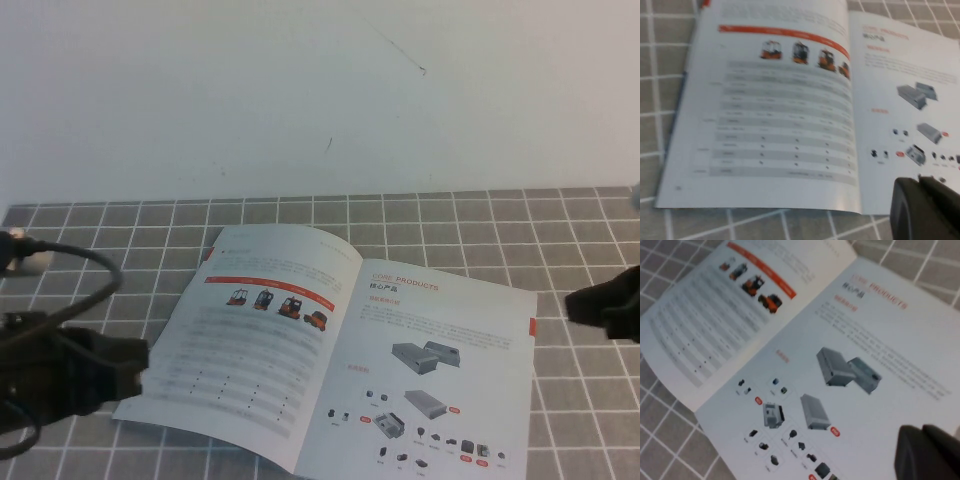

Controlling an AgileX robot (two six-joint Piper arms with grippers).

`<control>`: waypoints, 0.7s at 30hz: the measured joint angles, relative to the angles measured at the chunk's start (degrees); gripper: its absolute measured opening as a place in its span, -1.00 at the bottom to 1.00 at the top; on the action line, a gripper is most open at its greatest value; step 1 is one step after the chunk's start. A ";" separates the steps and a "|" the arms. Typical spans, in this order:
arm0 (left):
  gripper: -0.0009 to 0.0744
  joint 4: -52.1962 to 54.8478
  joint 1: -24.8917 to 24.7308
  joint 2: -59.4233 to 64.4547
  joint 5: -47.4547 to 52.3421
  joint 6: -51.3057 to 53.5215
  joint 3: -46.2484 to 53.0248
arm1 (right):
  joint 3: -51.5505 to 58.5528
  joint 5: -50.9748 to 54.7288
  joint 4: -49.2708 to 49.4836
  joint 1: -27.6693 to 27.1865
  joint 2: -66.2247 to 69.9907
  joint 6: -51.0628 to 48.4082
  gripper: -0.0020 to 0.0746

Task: Close book
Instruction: 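Close the open booklet and leave it lying on the table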

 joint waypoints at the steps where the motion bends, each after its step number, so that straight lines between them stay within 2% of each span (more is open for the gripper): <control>1: -0.99 -2.48 0.00 1.52 0.92 2.17 0.00 | 0.00 -1.15 0.80 1.50 2.77 -0.95 -0.95; 5: -0.99 -10.66 0.00 8.16 3.70 11.38 0.00 | 0.00 -6.71 1.95 7.99 11.60 -2.78 -0.95; 11: -0.99 -9.65 0.00 14.87 3.74 15.31 -0.06 | -0.13 -14.58 2.90 15.26 20.98 -5.27 -0.95; 21: -0.99 -9.43 -0.22 20.61 -6.47 15.53 3.86 | -0.17 -18.37 3.00 16.86 28.05 -8.51 -0.95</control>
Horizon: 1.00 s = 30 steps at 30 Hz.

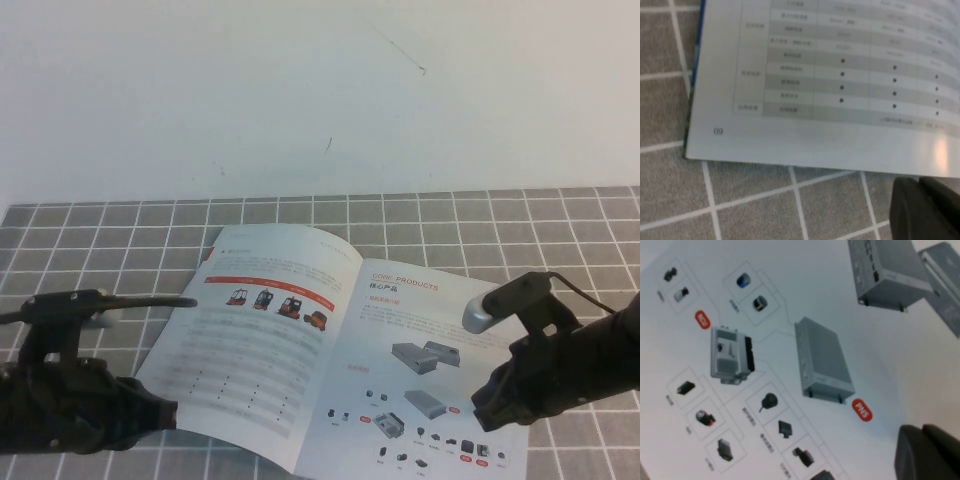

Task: Close book
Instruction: 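Close the open booklet and leave it lying on the table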

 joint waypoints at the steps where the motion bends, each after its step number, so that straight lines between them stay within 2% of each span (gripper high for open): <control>1: -0.99 -0.12 0.00 0.54 -0.25 0.00 0.50 | 0.00 -0.34 0.00 0.00 0.31 -0.12 -0.95; 6: -0.99 -1.48 -0.09 2.67 -2.16 0.00 2.22 | -0.36 -0.73 0.11 0.00 2.08 -1.14 -0.95; 11: -0.99 -4.27 -0.09 3.20 -10.73 0.00 2.26 | -0.81 -0.39 0.35 0.00 2.69 -1.72 -0.95; 17: -0.99 -4.57 -0.09 5.72 -18.02 0.00 -2.31 | -1.13 -0.06 -0.97 0.00 2.92 -1.94 -0.95; 30: -0.99 1.84 -0.09 24.93 -24.29 1.31 -11.65 | -1.13 0.07 -2.07 0.00 2.92 -2.16 -0.95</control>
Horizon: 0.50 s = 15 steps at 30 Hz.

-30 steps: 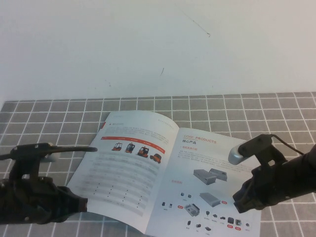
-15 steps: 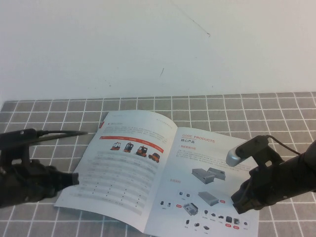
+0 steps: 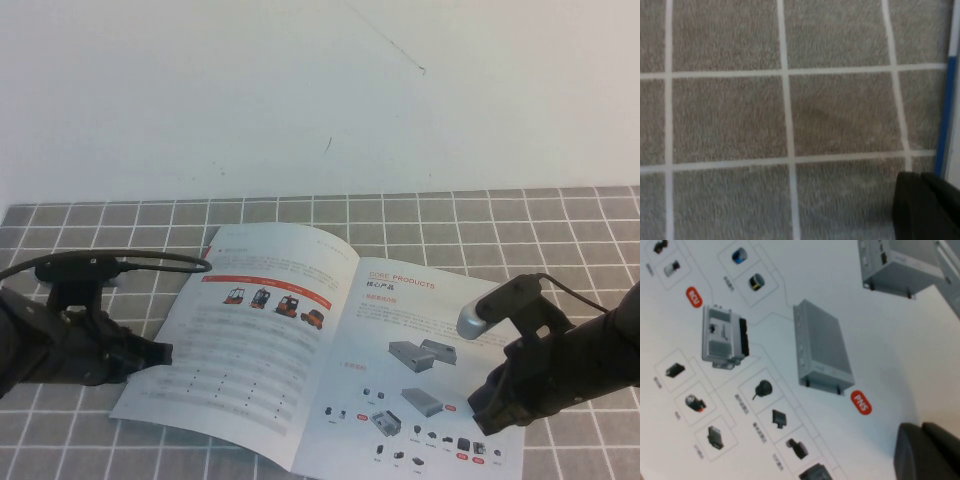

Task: Close book
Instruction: 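Close the open booklet and leave it lying on the table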

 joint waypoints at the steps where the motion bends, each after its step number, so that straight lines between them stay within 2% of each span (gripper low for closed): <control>1: -0.99 0.00 0.00 1.07 -0.50 0.00 -0.14 | 0.00 0.00 0.00 0.00 0.00 0.00 -0.95; 11: -0.99 -2.44 -0.25 2.58 -0.67 0.00 -1.12 | 0.00 0.12 -0.10 0.00 0.08 0.00 -0.95; 15: -0.99 -4.33 -1.85 2.35 -0.10 0.11 -1.25 | 0.00 0.12 -0.10 0.00 0.08 0.00 -0.95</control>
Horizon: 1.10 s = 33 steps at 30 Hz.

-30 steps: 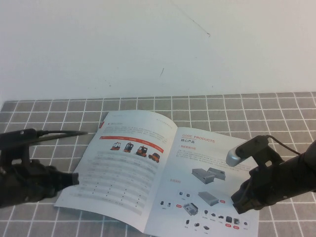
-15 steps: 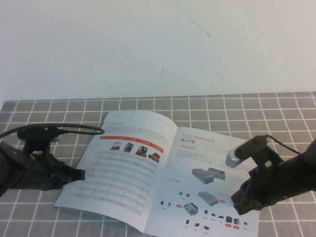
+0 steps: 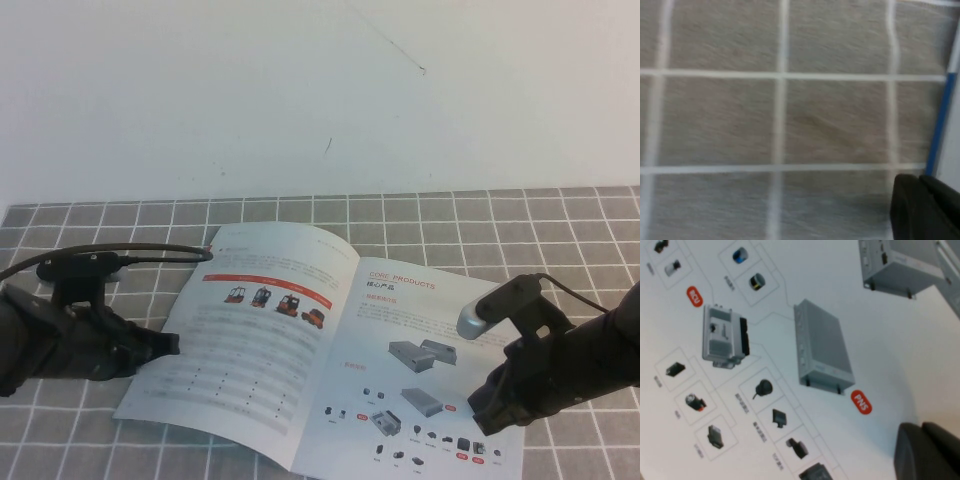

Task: Close book
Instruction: 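Close the open booklet and leave it lying on the table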

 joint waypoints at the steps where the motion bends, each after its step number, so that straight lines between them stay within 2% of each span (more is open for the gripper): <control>1: -0.99 -1.12 -0.57 -0.12 0.29 0.00 0.00 | 0.00 0.00 0.00 0.00 0.00 0.00 -0.95; 12: -0.99 -14.60 -7.87 -1.74 11.72 1.96 0.24 | 0.00 0.00 0.00 0.00 0.00 0.00 -0.95; 17: -0.99 -24.17 -10.32 -3.49 19.01 11.32 -1.10 | 0.00 0.00 0.00 0.00 0.00 0.00 -0.95; 22: -0.99 -33.32 -10.68 -8.18 26.41 20.66 -1.35 | 0.00 0.00 0.00 0.00 0.00 0.00 -0.95; 28: -0.99 -34.89 -10.78 -13.78 27.28 23.52 -1.35 | 0.51 -0.47 -4.23 0.13 -2.67 1.00 -0.95; 33: -0.99 -31.01 -10.78 -18.61 27.02 24.03 -1.35 | 0.50 -0.61 -12.06 -1.82 -12.39 4.89 -0.95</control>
